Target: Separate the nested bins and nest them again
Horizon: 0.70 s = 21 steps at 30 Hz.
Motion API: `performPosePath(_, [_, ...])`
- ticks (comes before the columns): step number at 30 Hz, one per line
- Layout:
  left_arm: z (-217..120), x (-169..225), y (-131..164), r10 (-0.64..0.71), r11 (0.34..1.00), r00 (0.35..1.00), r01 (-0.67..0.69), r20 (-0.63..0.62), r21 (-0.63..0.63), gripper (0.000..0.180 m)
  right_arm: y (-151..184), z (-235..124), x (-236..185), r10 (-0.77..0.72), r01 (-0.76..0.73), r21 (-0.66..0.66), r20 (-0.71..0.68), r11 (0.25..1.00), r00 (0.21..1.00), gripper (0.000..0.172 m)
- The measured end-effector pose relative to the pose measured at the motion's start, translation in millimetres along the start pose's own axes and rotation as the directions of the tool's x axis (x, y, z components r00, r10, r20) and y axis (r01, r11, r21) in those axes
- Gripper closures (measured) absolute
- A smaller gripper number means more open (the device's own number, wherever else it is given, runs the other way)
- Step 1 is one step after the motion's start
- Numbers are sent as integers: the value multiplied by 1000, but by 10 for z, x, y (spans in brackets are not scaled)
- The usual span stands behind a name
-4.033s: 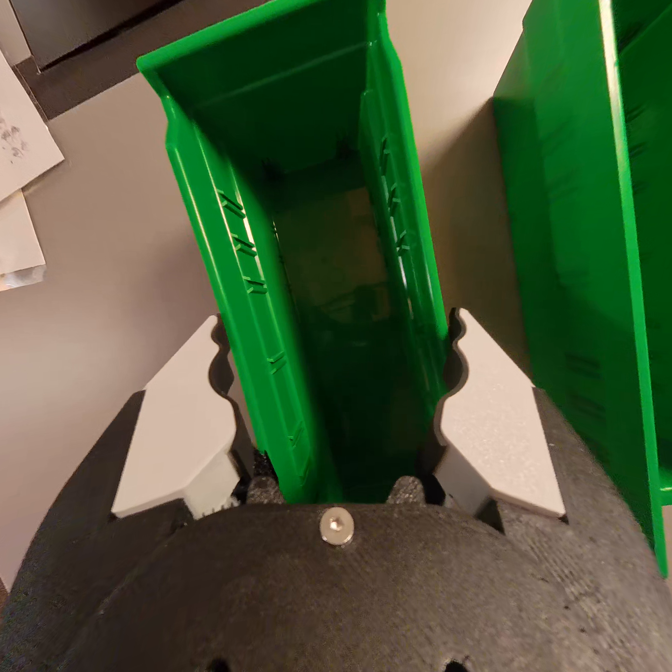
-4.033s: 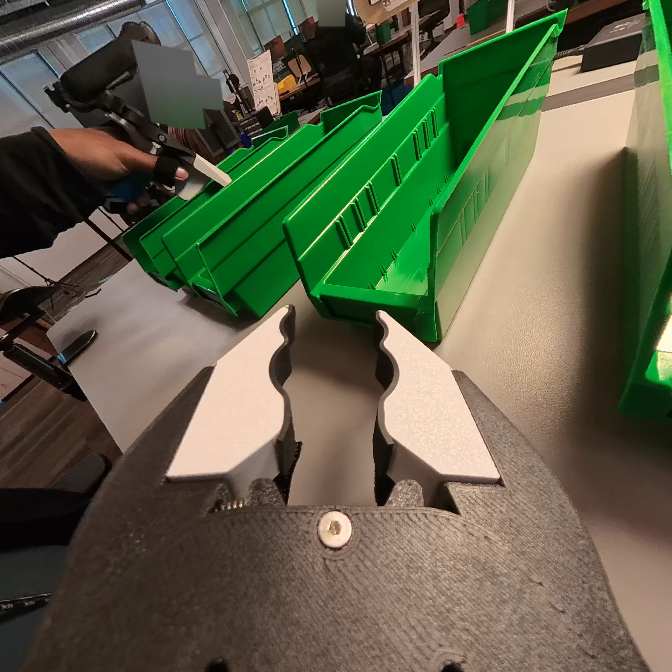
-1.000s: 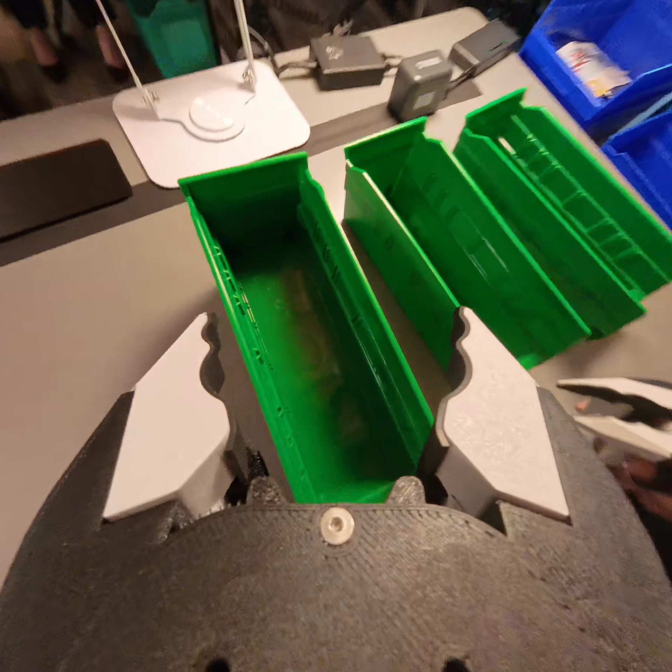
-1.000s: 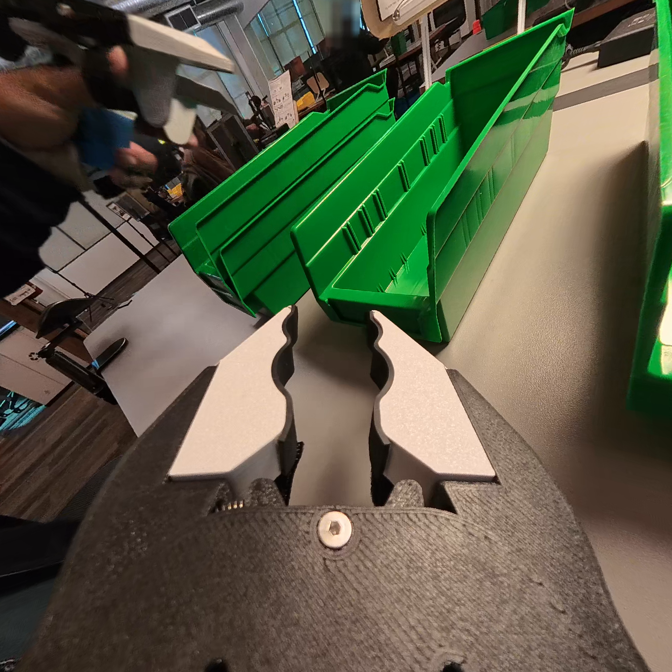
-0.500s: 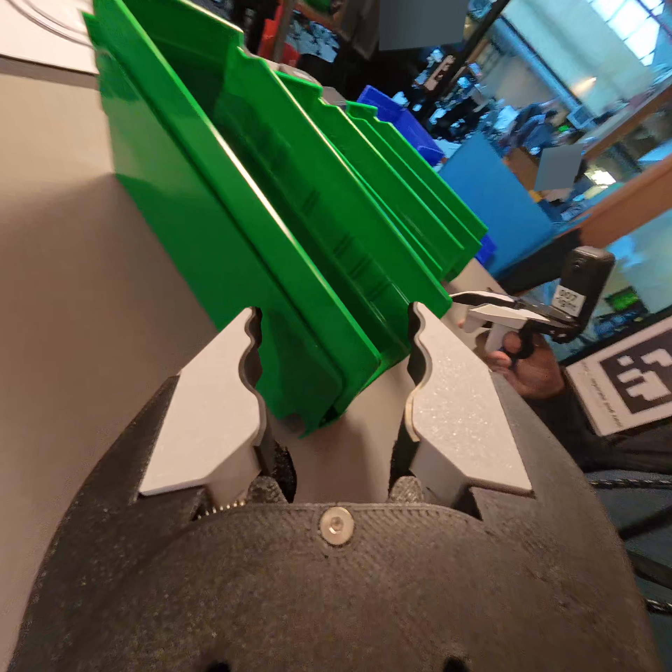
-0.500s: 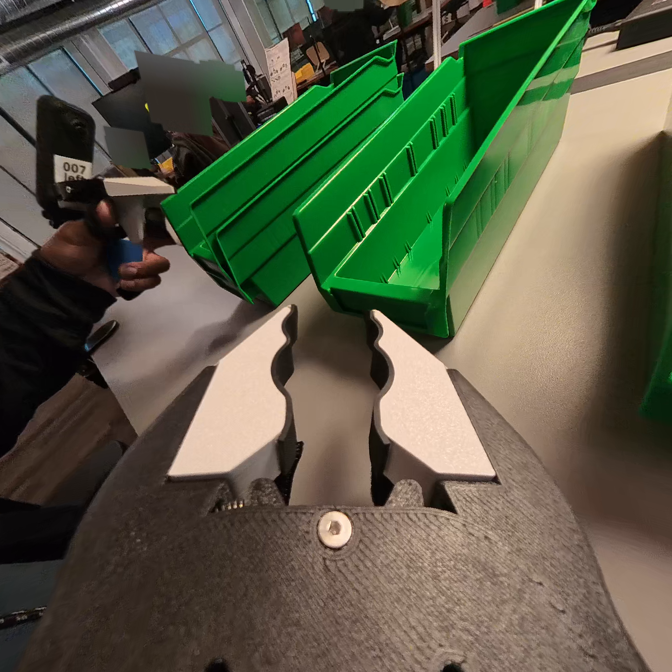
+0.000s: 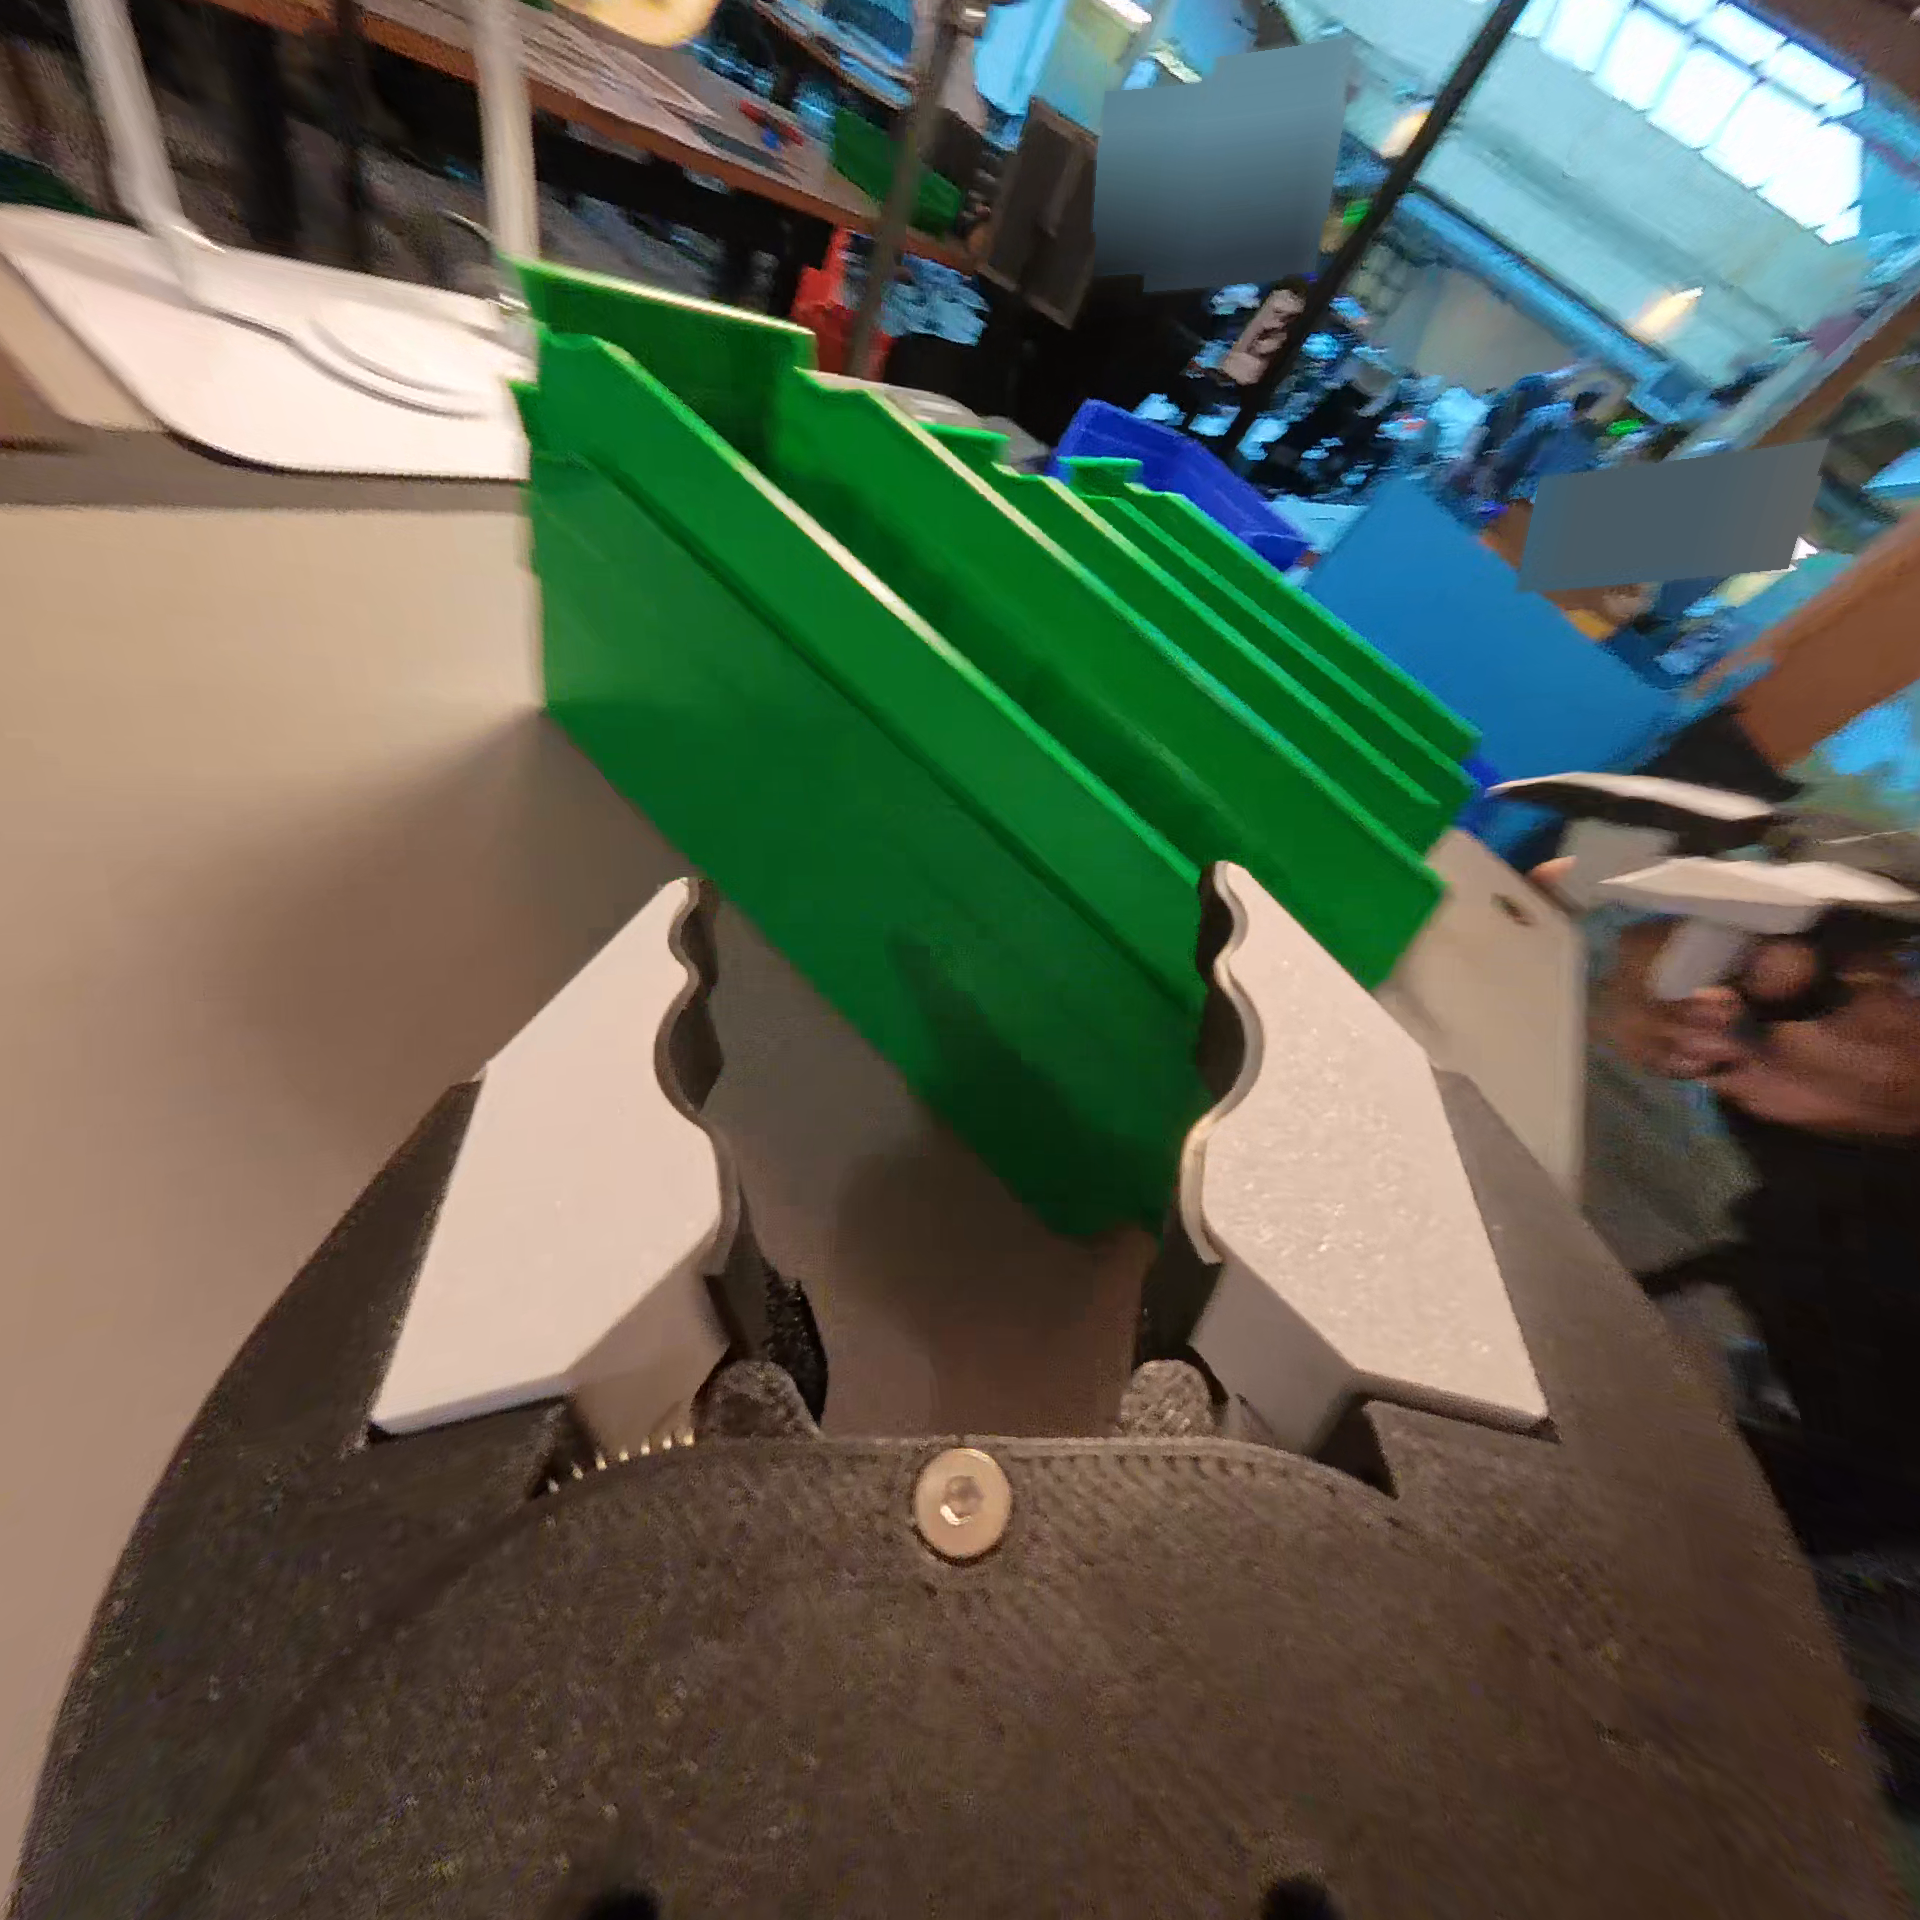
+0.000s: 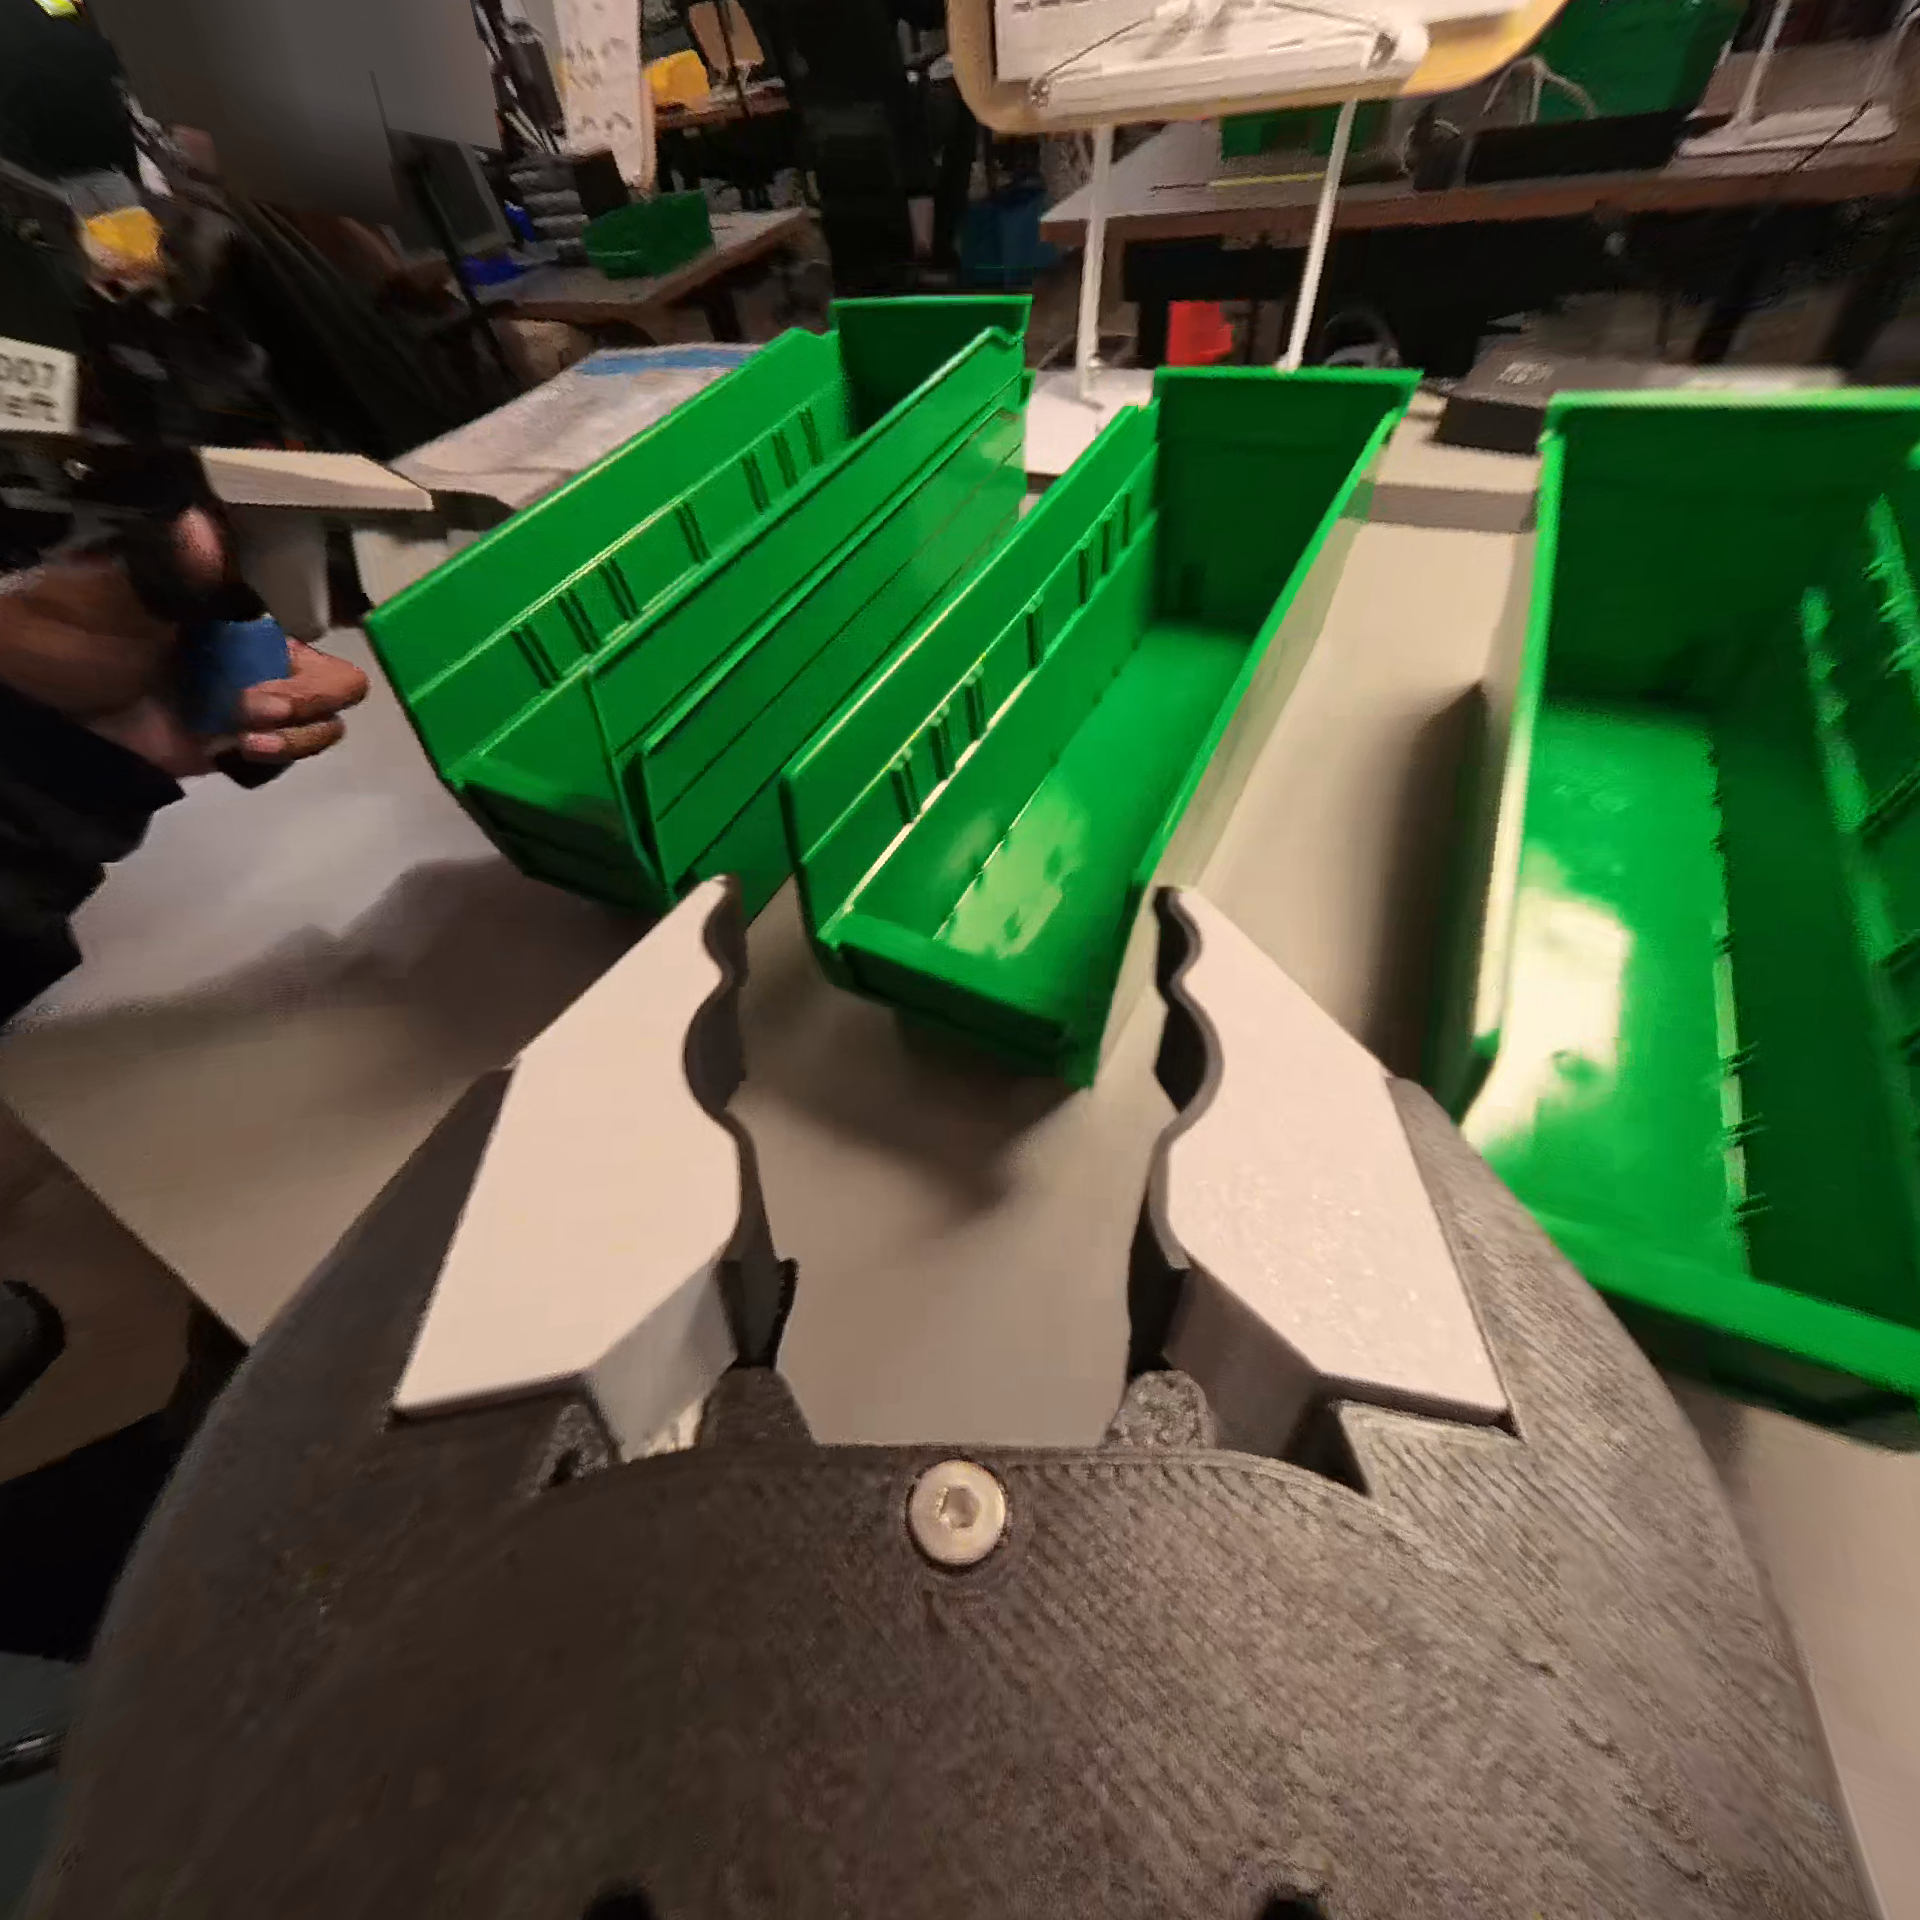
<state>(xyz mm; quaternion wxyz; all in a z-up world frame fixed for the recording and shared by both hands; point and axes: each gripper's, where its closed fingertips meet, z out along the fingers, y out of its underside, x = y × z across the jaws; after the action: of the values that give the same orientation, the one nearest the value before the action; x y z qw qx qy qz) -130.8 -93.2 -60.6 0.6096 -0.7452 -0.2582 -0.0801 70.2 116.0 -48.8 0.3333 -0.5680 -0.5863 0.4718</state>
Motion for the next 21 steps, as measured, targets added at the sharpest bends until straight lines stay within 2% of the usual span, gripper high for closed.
performPosePath(5, [116,-694,-55,107,994,970,-108,216,-8,70,-411,351,181,-101,92,-155,-52,984,993,55])
performPosePath(9, [156,-856,57,175,982,941,-187,290,13,66,-375,836,339,-57,40,-314,-44,949,997,41])
performPosePath(14, [79,-889,103,274,959,900,-281,338,-29,70,-375,1301,476,-110,69,-450,-65,890,992,41])
performPosePath(18, [10,-1032,97,219,974,896,-227,387,-26,80,-358,1555,478,-78,44,-541,-40,840,996,41])
performPosePath(21, [-11,-1080,113,173,984,905,-179,388,-21,83,-388,1653,618,-94,26,-577,-88,817,992,41])
